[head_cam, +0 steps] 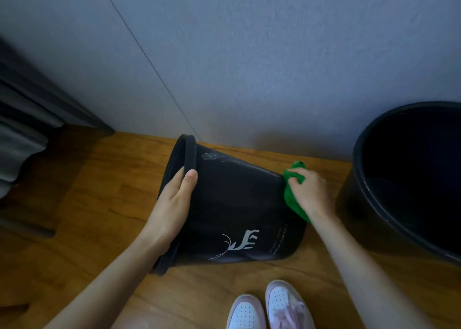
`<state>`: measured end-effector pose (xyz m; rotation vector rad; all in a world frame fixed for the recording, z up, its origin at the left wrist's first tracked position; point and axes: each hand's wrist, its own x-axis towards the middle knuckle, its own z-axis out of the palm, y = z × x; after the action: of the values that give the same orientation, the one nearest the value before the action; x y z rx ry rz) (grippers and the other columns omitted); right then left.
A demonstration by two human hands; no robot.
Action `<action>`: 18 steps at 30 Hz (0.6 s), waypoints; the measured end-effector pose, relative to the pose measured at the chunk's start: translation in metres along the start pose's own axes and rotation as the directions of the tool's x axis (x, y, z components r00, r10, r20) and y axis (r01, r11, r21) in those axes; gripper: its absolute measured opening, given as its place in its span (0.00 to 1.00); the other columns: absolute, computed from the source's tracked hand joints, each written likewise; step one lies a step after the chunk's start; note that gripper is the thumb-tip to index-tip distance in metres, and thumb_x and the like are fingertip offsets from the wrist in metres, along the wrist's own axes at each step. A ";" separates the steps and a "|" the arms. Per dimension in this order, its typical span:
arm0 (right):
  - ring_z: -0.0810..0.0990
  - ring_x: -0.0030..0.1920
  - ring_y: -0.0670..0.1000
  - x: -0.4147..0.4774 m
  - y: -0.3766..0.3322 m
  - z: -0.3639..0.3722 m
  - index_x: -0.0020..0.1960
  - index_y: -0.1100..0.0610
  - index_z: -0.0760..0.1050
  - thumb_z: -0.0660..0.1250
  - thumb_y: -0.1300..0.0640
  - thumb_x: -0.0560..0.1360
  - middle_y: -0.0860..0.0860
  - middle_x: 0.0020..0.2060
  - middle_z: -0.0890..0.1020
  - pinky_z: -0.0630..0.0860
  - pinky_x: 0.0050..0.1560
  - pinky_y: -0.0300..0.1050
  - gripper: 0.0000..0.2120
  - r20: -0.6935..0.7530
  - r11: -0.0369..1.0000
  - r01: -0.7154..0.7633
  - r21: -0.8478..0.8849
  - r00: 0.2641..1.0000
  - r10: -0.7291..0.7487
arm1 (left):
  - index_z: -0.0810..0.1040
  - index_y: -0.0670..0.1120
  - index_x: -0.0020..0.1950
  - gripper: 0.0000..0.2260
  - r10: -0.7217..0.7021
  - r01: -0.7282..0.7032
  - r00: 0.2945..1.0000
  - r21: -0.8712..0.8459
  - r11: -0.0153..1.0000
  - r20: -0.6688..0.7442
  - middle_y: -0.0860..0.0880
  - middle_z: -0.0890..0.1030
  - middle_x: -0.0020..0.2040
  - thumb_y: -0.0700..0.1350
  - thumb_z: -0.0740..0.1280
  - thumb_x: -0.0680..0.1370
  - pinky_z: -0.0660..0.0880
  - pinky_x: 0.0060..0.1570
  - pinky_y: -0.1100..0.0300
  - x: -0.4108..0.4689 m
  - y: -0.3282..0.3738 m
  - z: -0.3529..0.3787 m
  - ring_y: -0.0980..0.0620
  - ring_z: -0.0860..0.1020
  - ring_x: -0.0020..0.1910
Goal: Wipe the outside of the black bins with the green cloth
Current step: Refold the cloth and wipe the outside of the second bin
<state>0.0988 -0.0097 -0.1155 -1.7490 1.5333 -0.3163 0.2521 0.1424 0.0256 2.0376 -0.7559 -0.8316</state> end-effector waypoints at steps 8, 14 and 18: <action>0.77 0.54 0.58 -0.032 -0.032 0.008 0.58 0.47 0.78 0.65 0.56 0.72 0.52 0.57 0.78 0.71 0.52 0.46 0.15 -0.125 0.985 0.170 0.019 0.978 -0.167 | 0.73 0.58 0.50 0.11 -0.015 0.015 1.000 -0.002 1.000 -0.007 0.57 0.78 0.50 0.52 0.51 0.81 0.70 0.47 0.65 0.002 0.000 0.000 0.60 0.76 0.51; 0.75 0.53 0.56 -0.090 -0.091 0.022 0.62 0.47 0.74 0.66 0.54 0.70 0.50 0.62 0.74 0.70 0.47 0.43 0.21 -0.142 0.860 0.505 0.080 0.859 -0.491 | 0.73 0.55 0.54 0.10 -0.048 0.048 0.997 0.001 0.999 -0.056 0.55 0.78 0.48 0.52 0.53 0.81 0.68 0.40 0.66 0.003 -0.001 0.000 0.59 0.75 0.48; 0.74 0.55 0.56 -0.070 -0.046 0.023 0.64 0.44 0.72 0.64 0.54 0.70 0.50 0.63 0.73 0.73 0.48 0.45 0.22 -0.106 0.902 0.431 0.020 0.898 -0.427 | 0.73 0.58 0.50 0.09 -0.071 0.070 0.997 -0.021 0.997 -0.040 0.56 0.77 0.48 0.53 0.52 0.81 0.69 0.41 0.63 0.004 -0.002 -0.003 0.58 0.75 0.48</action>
<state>0.1302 0.0623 -0.0793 -2.0552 1.1801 -0.6609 0.2575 0.1417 0.0241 2.0674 -0.6544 -0.8319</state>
